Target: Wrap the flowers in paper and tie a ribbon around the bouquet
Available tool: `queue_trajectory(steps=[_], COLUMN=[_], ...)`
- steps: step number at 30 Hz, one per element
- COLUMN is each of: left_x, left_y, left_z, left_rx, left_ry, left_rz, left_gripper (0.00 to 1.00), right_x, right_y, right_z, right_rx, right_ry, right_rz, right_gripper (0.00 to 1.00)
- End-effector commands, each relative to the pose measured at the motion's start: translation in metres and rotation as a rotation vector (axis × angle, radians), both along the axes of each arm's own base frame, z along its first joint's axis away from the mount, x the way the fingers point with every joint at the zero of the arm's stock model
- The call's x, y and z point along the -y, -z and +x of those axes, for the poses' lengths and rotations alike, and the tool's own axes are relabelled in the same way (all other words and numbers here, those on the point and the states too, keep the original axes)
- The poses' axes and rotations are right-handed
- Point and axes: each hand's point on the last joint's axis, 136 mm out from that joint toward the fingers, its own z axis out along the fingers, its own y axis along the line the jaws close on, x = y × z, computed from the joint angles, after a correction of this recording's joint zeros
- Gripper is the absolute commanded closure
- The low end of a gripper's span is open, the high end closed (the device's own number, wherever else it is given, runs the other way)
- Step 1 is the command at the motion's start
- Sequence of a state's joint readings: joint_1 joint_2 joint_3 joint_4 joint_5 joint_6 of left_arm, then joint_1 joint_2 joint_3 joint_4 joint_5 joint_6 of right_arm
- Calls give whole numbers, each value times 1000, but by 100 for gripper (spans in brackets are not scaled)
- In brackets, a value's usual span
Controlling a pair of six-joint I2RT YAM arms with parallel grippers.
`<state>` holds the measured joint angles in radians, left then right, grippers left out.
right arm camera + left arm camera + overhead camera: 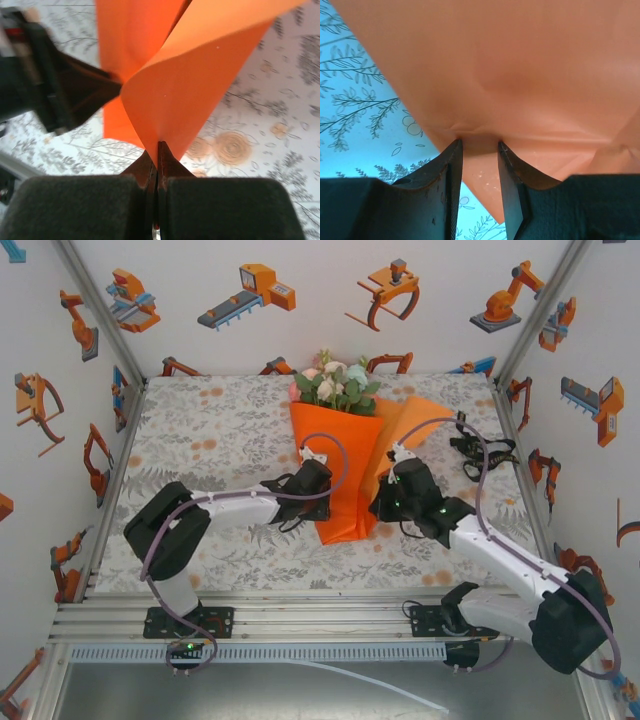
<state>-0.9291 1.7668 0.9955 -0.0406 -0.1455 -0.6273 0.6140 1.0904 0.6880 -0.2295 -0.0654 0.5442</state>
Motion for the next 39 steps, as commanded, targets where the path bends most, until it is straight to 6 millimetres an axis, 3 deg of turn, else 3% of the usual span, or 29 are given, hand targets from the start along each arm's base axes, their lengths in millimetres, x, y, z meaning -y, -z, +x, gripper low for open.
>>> queue_trajectory(steps=[1, 7, 10, 12, 17, 24, 30, 34, 39], left_x=[18, 16, 17, 17, 19, 18, 13, 3, -12], left_y=[-6, 6, 6, 5, 5, 1, -4, -18, -52], left_z=[4, 2, 2, 2, 2, 1, 0, 0, 6], left_rx=[-7, -19, -18, -14, -13, -21, -27, -18, -10], left_ry=[8, 5, 11, 13, 19, -4, -22, -43, -88], left_rz=[-65, -38, -37, -39, -50, -90, -132, -165, -264], left_gripper=[63, 63, 63, 63, 63, 63, 61, 55, 52], right_x=[-25, -46, -61, -57, -57, -84, -73, -67, -62], right_y=[-25, -6, 2, 5, 2, 36, 69, 79, 90], right_z=[4, 6, 3, 6, 10, 2, 1, -1, -3], right_rx=[72, 7, -17, -23, 40, -64, -101, -109, -121], right_ry=[-82, -142, -191, -172, -191, -284, -261, -252, -244], right_rz=[68, 77, 61, 26, 22, 102, 34, 19, 11], right_gripper=[100, 89, 64, 57, 53, 52, 52, 51, 51])
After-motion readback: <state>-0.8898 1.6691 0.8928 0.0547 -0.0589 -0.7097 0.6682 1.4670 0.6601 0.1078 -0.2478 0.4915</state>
